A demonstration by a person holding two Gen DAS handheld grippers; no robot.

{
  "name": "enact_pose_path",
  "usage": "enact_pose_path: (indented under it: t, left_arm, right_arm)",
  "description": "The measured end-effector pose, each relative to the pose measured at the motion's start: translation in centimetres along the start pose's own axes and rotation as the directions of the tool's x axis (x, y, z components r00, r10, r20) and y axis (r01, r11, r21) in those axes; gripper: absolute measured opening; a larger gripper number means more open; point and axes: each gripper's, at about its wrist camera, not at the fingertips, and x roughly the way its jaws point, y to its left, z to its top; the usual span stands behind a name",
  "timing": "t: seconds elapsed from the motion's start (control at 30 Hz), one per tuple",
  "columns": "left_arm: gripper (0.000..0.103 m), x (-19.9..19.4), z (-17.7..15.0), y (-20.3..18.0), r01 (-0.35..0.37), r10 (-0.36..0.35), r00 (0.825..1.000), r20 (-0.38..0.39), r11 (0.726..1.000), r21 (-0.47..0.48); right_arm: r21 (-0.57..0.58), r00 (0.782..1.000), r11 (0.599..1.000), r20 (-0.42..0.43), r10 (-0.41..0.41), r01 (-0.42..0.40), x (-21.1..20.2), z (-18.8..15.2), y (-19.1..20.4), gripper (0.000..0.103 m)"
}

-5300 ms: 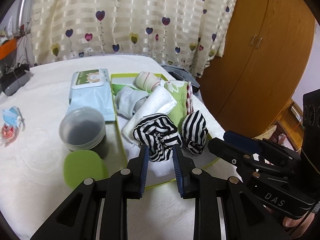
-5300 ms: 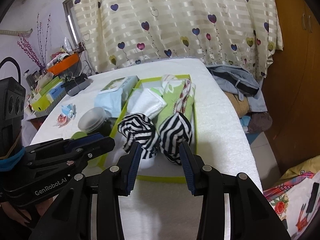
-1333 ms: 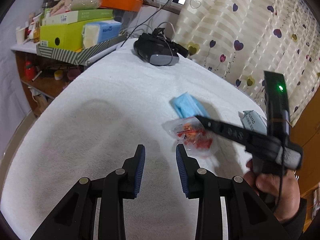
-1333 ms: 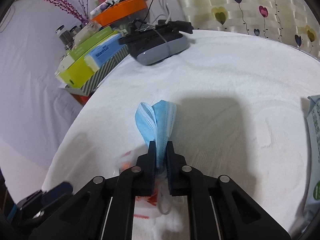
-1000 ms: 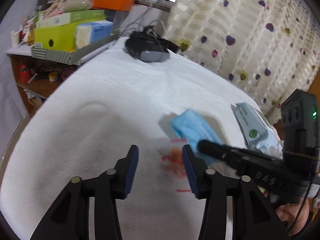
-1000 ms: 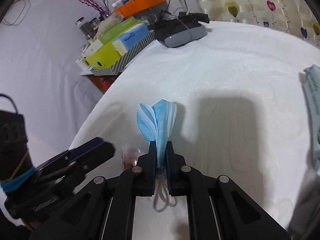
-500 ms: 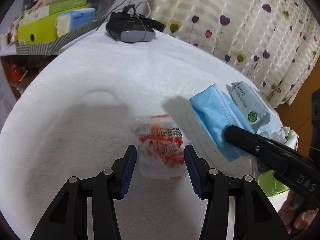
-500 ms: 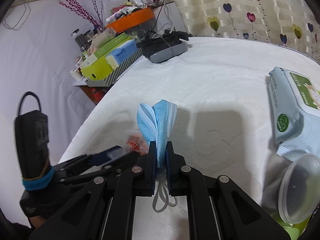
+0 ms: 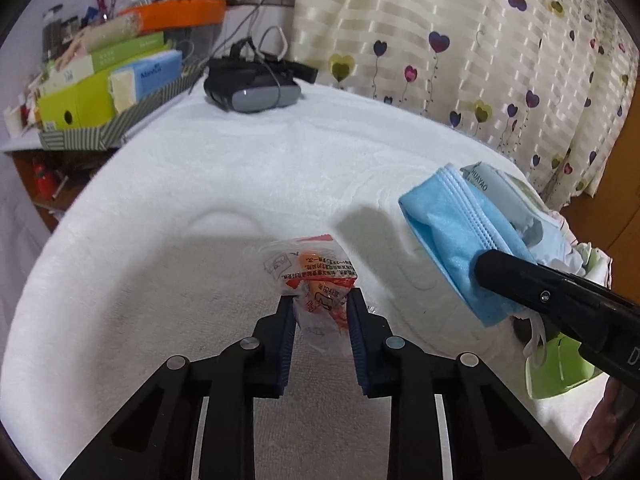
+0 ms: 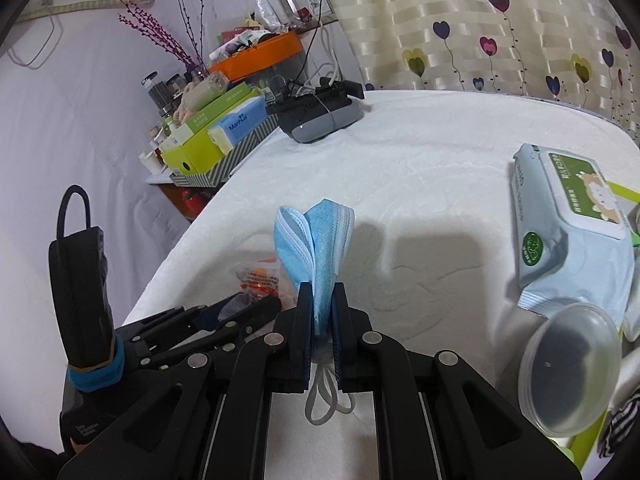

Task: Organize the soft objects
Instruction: 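Carry the candy bag and blue mask over the box with both grippers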

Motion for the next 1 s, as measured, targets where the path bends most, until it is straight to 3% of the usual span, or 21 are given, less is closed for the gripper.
enact_pose_path:
  t: [0.37,1.0]
  left_arm:
    - [0.023,-4.3,-0.4,-2.9,-0.007,0.004,0.997,0.082,0.999,0.041]
    - [0.023,-9.0,-2.1,-8.7,0.036,-0.055,0.988,0.146,0.992,0.125]
  right_arm:
    - [-0.025,0.997,0.999,0.075,-0.027,0.029,-4.5,-1.4,-0.1,0.008]
    - [-0.023,0.983,0.997,0.173,-0.068,0.073,-11.2,-4.0,-1.2,0.009]
